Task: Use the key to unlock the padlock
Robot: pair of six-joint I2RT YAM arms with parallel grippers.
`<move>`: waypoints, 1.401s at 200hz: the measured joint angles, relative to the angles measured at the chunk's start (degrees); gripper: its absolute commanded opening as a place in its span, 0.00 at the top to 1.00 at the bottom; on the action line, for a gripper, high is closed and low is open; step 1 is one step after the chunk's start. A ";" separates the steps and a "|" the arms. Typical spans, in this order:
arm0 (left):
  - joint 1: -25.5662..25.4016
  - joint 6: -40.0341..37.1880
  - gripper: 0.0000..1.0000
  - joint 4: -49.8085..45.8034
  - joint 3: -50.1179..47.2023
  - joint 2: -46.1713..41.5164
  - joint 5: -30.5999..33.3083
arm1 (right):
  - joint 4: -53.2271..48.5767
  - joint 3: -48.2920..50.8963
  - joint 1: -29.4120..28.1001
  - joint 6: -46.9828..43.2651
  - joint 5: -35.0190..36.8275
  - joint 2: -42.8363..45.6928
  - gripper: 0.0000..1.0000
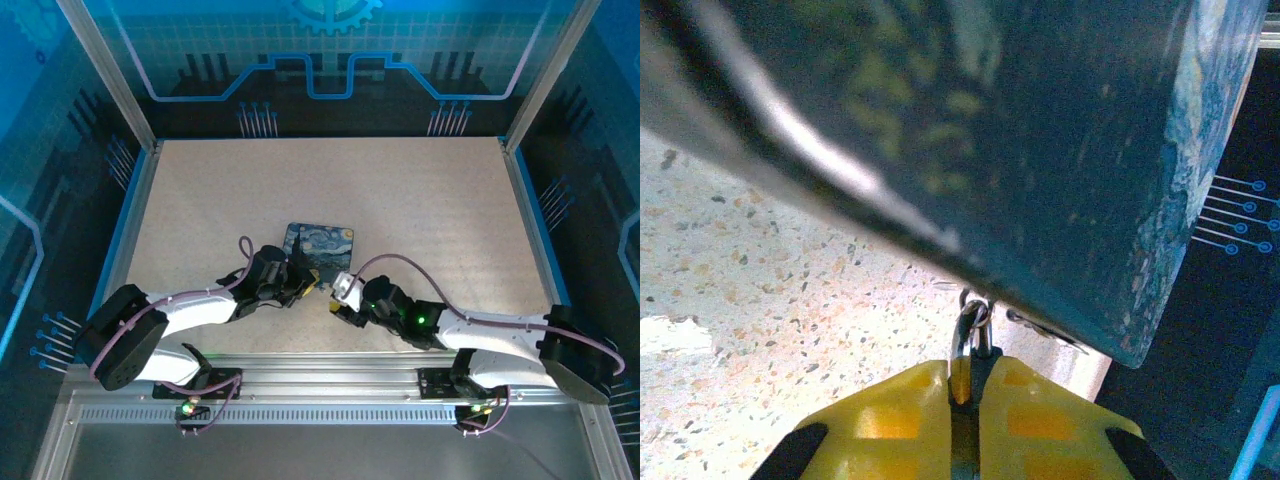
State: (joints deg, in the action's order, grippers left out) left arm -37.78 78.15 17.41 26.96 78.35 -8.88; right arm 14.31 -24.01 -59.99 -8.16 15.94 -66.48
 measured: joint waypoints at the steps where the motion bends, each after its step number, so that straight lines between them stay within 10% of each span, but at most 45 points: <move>1: 0.00 0.02 1.00 -0.02 0.00 0.00 0.00 | 0.02 0.02 0.00 -0.22 0.09 -0.07 0.46; 94: 0.00 1.49 1.00 -0.87 0.63 0.00 -1.05 | 5.35 -1.73 -1.55 -9.73 4.42 -10.40 0.48; 280: 0.00 1.95 1.00 -0.83 0.63 -0.11 -1.07 | 10.64 -4.61 -2.71 -8.37 6.47 -16.44 0.86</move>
State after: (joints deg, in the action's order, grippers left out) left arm -37.78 80.09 16.58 27.59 78.24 -9.96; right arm 24.95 -28.62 -62.70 -16.53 22.41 -82.91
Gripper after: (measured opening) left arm 0.106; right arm 0.172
